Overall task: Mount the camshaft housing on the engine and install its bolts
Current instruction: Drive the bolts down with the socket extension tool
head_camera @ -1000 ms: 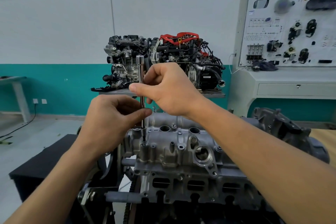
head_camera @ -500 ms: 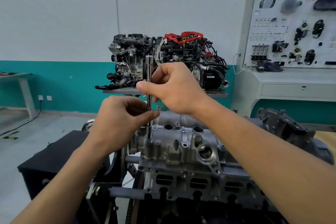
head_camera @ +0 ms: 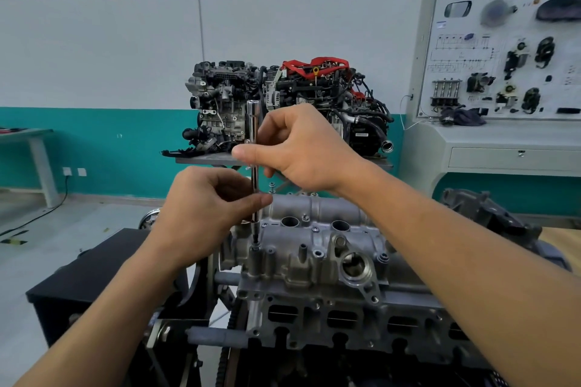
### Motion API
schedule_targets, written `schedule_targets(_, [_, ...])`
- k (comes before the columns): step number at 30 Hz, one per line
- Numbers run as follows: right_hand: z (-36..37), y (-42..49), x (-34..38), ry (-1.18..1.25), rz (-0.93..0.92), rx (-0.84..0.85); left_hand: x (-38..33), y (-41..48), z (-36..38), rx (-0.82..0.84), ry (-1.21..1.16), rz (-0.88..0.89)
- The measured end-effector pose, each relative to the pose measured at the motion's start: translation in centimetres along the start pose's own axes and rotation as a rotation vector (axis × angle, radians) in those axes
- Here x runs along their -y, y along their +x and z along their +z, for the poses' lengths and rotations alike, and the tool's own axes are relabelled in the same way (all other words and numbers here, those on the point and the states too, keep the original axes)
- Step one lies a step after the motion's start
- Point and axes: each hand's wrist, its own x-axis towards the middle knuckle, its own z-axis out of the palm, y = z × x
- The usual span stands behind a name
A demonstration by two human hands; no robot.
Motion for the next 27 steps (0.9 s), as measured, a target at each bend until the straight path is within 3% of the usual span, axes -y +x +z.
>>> schedule_targets(6, [-1.7, 0.4, 0.9, 0.011, 0.035, 0.245, 0.2, 0.0, -0.3, 0.156, 0.026, 0.069])
schedule_targets(9, [-1.8, 0.5, 1.0, -0.022, 0.032, 0.283, 0.0, 0.3, -0.5, 0.242, 0.072, 0.105])
schedule_targets(13, [-0.8, -0.1, 0.5, 0.008, 0.013, 0.121, -0.1, 0.4, -0.4, 0.247, 0.071, 0.086])
schedule_targets(16, [0.2, -0.5, -0.2, 0.021, -0.022, -0.058, -0.3, 0.0, 0.3, 0.033, 0.004, 0.035])
schedule_targets(18, [0.6, -0.6, -0.3, 0.067, 0.000, -0.045, -0.4, -0.2, 0.5, -0.054, -0.016, 0.035])
schedule_targets(22, [0.3, -0.9, -0.4, 0.090, 0.011, 0.165, -0.6, -0.6, -0.2, 0.127, -0.036, 0.080])
schedule_targets(25, [0.5, -0.9, -0.7, 0.028, -0.008, 0.087, -0.5, -0.5, -0.5, 0.241, 0.025, 0.075])
schedule_targets(27, [1.1, -0.9, -1.0, -0.039, -0.021, -0.044, -0.3, -0.4, -0.1, 0.196, 0.053, 0.051])
